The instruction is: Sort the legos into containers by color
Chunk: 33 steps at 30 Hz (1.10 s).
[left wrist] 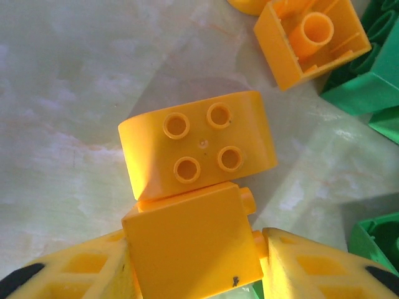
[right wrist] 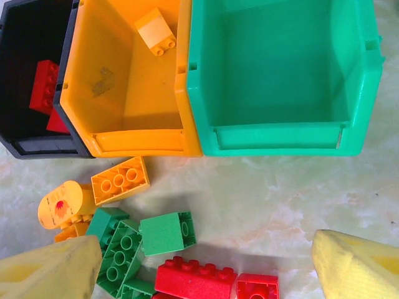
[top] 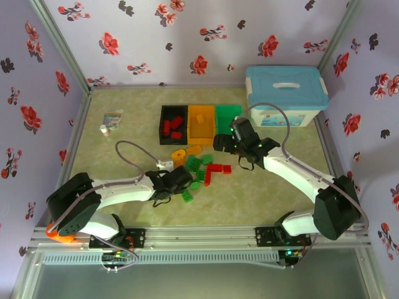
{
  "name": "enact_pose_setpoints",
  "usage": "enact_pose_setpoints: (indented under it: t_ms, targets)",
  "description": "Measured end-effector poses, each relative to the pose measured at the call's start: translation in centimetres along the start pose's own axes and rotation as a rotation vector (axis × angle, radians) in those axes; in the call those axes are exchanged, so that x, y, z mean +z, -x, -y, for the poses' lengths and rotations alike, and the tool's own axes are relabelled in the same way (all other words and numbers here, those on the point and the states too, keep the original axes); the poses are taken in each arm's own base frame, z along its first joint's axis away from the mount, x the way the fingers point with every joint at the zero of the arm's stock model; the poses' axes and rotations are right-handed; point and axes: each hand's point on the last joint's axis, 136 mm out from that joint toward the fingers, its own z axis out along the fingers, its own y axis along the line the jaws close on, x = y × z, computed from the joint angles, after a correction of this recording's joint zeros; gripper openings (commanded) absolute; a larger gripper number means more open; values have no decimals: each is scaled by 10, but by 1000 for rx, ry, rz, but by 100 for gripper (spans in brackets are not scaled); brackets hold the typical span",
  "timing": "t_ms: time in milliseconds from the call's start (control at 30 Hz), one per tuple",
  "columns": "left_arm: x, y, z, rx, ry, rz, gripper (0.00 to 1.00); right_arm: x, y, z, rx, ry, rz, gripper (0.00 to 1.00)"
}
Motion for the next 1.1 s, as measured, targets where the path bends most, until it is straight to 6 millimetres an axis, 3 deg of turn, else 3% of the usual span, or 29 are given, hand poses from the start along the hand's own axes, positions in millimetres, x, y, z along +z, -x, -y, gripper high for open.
enact_pose_setpoints:
  t_ms: [300,500,667,867,1100]
  targets:
    - [-8,7,4,41,1,5,38,0,0,0,0,0,0,88]
    - [-27,28,20,39,-52,53,37,1,-1,4,5,-9,-2,88]
    - [-42,49,37,64,-90,93,37,-5,5,20,23,-52,36,88]
    - [-55,103,66,69,-150,155,37,-19,12,56,100,-127,85,88]
    - [-32,176,104,82,-197,178,37,-27,-10,75,119,-154,64,88]
